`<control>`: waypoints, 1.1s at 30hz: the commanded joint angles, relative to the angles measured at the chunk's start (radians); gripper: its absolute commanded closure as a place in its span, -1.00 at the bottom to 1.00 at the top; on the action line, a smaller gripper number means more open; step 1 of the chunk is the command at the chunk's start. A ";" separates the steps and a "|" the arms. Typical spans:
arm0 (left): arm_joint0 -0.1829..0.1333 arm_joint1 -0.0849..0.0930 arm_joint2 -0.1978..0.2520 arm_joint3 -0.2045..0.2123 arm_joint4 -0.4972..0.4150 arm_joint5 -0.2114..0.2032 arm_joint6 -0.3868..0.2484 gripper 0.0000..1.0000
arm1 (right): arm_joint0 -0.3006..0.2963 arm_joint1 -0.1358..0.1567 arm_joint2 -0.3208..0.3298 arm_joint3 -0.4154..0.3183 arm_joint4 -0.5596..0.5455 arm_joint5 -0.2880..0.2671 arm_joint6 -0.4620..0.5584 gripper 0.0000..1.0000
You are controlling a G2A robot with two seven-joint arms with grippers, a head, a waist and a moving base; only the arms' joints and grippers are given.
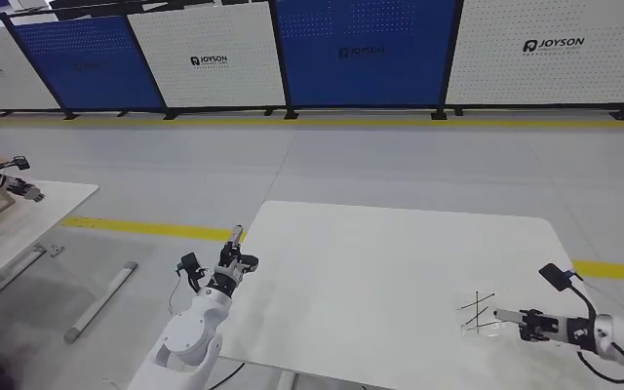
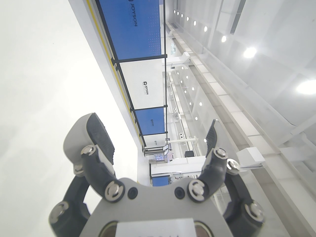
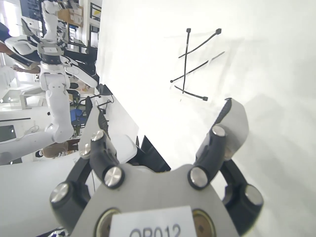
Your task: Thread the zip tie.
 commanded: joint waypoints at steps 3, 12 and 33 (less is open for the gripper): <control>0.000 0.000 0.000 0.000 0.000 0.000 0.000 -1.00 | 0.000 0.000 0.002 0.000 -0.001 0.003 0.000 -1.00; 0.000 0.000 0.000 0.000 0.000 0.000 0.000 -1.00 | 0.003 -0.002 -0.003 0.011 0.027 0.000 0.000 -1.00; 0.000 0.000 0.000 0.000 0.000 0.000 0.000 -1.00 | 0.141 0.011 -0.150 0.222 0.057 -0.017 0.000 0.08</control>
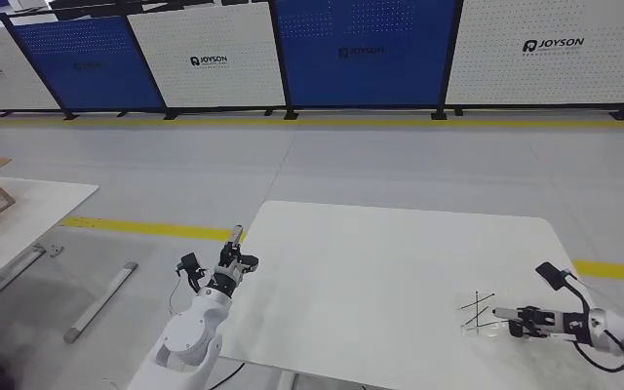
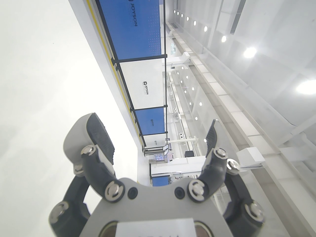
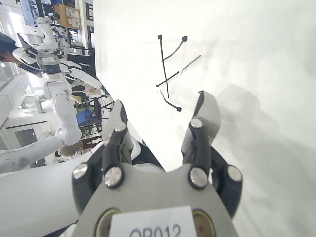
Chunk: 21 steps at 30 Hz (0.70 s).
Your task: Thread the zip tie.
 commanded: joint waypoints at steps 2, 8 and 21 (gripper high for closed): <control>0.000 0.000 0.000 0.000 0.000 0.000 0.000 -1.00 | 0.012 0.002 -0.015 0.018 0.004 0.002 0.000 0.10; 0.000 0.000 0.000 0.000 0.000 0.000 0.000 -1.00 | 0.025 0.007 -0.031 0.050 0.015 0.002 0.000 0.16; 0.000 0.000 0.000 0.000 0.000 0.000 0.000 -1.00 | 0.024 0.018 -0.032 0.065 0.041 -0.001 0.000 0.50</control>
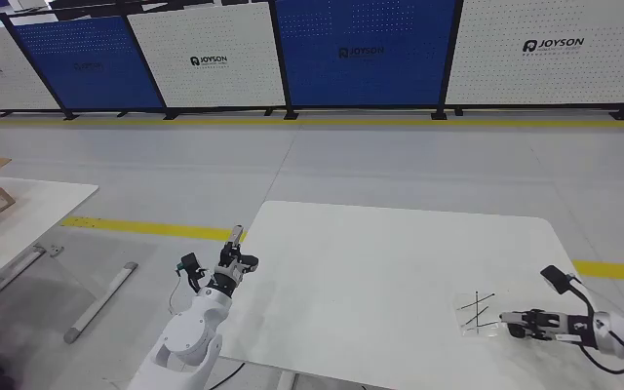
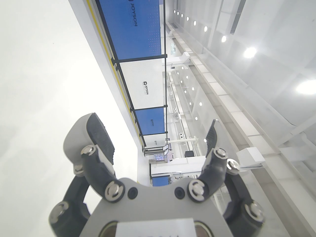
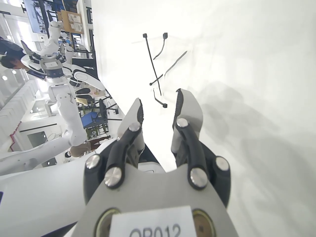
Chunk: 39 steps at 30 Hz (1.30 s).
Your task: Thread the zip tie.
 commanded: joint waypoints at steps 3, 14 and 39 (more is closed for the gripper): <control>0.000 0.000 0.000 0.000 0.000 0.000 0.000 -1.00 | 0.003 0.001 -0.006 0.004 0.006 0.002 0.000 0.54; 0.000 0.000 0.000 0.000 0.000 0.000 0.000 -1.00 | 0.019 0.007 -0.026 0.026 0.031 0.009 0.000 0.56; 0.000 0.000 0.000 0.000 0.000 0.000 0.000 -1.00 | 0.055 0.012 -0.064 0.064 0.045 0.030 -0.016 1.00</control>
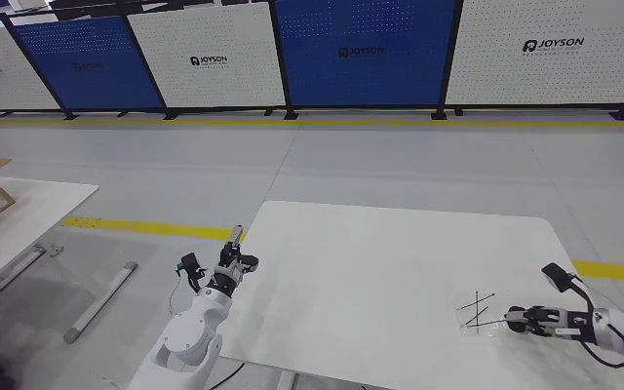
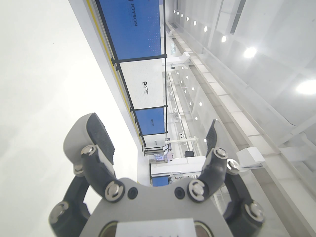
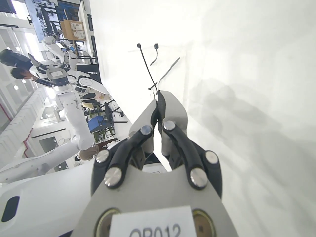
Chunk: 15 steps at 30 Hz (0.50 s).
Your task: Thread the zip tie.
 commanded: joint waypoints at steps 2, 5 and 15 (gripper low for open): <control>0.000 0.000 0.000 0.000 0.000 0.000 0.000 -1.00 | -0.005 0.003 0.009 0.003 0.022 -0.021 0.008 1.00; 0.000 0.000 0.000 0.000 0.000 0.000 0.000 -1.00 | -0.017 0.005 0.029 0.003 0.082 -0.062 0.014 1.00; 0.000 0.000 0.000 0.000 0.000 0.000 0.000 -1.00 | -0.108 0.040 0.048 -0.059 0.353 -0.148 0.018 1.00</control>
